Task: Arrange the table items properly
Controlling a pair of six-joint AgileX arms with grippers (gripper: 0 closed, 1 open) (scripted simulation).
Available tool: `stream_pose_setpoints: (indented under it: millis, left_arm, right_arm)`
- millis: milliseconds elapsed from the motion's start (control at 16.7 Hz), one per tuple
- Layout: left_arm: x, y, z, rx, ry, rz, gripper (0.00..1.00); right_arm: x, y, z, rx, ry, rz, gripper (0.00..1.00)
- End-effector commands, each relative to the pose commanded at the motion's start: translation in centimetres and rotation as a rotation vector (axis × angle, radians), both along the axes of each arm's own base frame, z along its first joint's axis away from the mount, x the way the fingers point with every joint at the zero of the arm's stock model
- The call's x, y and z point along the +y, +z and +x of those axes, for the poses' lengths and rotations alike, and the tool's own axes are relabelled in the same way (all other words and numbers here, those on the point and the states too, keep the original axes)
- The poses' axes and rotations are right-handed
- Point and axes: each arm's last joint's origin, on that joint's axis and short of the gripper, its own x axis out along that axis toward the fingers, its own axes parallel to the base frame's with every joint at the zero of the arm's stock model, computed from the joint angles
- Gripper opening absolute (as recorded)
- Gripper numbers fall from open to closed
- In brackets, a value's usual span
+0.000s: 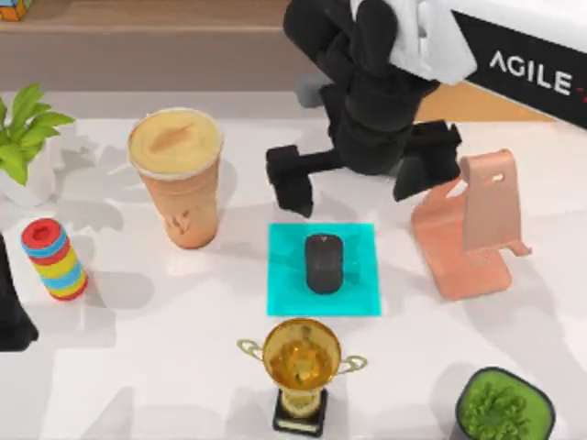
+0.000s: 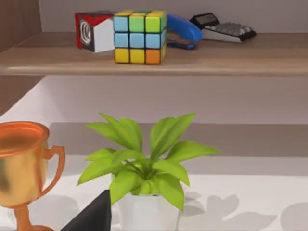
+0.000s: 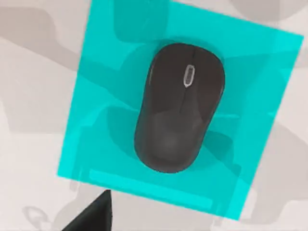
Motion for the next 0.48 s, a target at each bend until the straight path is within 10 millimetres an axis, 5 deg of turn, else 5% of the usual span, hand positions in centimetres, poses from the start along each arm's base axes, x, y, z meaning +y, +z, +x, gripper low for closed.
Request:
stream_pose_setpoints:
  millis: [300, 480]
  left_arm:
    - [0.0, 0.0, 0.0, 0.0, 0.0, 0.0, 1.0]
    - [0.0, 0.0, 0.0, 0.0, 0.0, 0.0, 1.0]
  right_arm:
    - [-7.1, 7.8, -1.3, -0.194, 0.151, 0.035, 1.0]
    - [-11.1, 10.0, -1.8, -0.27, 0.167, 0.055, 1.0]
